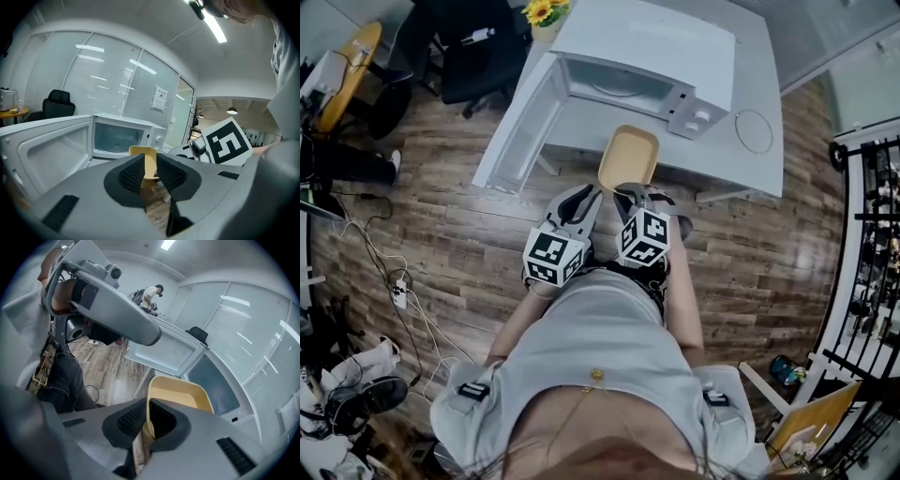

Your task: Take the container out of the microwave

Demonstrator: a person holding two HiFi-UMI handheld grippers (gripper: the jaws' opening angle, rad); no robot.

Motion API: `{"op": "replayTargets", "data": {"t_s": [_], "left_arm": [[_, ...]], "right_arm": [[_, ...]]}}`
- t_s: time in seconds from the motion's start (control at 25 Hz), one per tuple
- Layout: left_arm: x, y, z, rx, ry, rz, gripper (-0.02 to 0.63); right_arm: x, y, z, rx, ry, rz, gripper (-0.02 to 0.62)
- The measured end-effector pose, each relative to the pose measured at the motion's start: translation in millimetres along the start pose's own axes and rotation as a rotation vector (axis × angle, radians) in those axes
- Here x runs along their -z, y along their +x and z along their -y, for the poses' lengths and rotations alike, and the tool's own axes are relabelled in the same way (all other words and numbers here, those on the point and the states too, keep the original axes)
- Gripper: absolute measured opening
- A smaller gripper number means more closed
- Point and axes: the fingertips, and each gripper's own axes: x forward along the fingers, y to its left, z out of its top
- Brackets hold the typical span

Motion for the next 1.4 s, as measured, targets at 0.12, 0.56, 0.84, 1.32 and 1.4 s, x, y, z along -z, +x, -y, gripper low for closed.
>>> {"op": "replayTargets", "data": {"t_s": [0.12,0.56,0.84,1.32,1.4], "left_arm": [[3.3,-1.2,11.3,-0.001,0.005,-0.004,0.080],[8.3,-4.2,35.4,-0.021,0.008,0.004,0.080],[15.1,-9.3,48.4,-0.024,0.012,-0.002,0.080],[25.1,-20.3,49.5,-0.030,-0.001,-0.020,0.080],[24.9,-19.9,48.0,-0.029,-0.001,-0.021,0.080]], "right_arm": [[5.2,-7.5,-5.2,0.000,-0.009,0.000,0.031],[21.7,-26.9,-21.5,-0.009,-0.023,0.010,0.031],[23.4,-33.6,-30.8,-0.018,-0.038,0.016,0.031],[20.1,-34.0,-44.6,-0.043,-0.044,0.013,0.031],[19.3,-33.8,-44.7,-0.043,-0.040,0.015,0.031]]}}
